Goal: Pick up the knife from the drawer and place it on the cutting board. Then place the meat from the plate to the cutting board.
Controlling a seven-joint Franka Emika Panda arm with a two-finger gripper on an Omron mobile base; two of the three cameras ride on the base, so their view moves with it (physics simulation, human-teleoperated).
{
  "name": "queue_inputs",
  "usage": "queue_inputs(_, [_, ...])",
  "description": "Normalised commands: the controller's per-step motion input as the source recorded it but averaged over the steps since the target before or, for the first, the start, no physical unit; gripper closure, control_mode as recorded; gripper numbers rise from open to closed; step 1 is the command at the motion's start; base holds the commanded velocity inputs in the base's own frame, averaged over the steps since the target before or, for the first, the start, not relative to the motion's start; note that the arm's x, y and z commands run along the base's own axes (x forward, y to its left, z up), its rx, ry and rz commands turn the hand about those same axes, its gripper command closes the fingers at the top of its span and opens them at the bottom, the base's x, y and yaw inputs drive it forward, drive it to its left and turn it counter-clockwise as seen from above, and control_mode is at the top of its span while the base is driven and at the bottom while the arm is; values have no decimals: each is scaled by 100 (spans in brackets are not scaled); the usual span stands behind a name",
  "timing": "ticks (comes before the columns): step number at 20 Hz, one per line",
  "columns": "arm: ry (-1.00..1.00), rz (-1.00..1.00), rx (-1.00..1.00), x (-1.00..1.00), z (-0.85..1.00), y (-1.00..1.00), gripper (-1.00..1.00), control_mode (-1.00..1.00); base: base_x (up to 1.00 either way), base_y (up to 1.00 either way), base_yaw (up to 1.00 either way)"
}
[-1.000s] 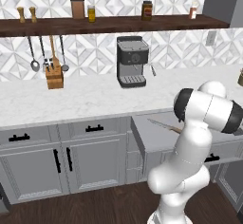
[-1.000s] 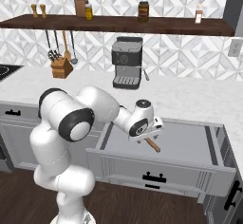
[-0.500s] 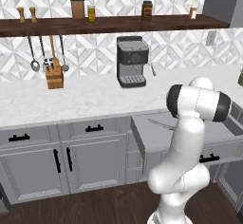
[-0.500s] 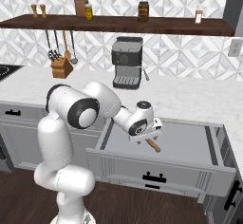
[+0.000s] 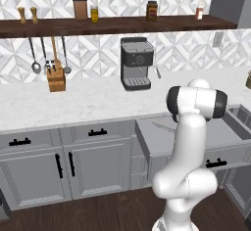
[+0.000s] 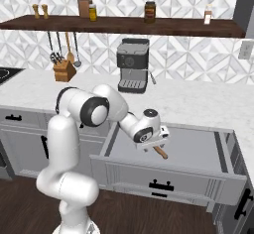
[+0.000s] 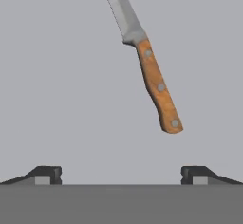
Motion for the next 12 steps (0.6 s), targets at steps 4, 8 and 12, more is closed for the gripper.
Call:
queue_inputs(4, [0,0,0,29,-16,-17,-100,-100,0,0,0])
queue_inputs(8, [0,0,0,13,-2,-21,-100,-100,0,0,0])
queue_inputs(12, [0,0,1,13,-2,-19,-100,-100,0,0,0])
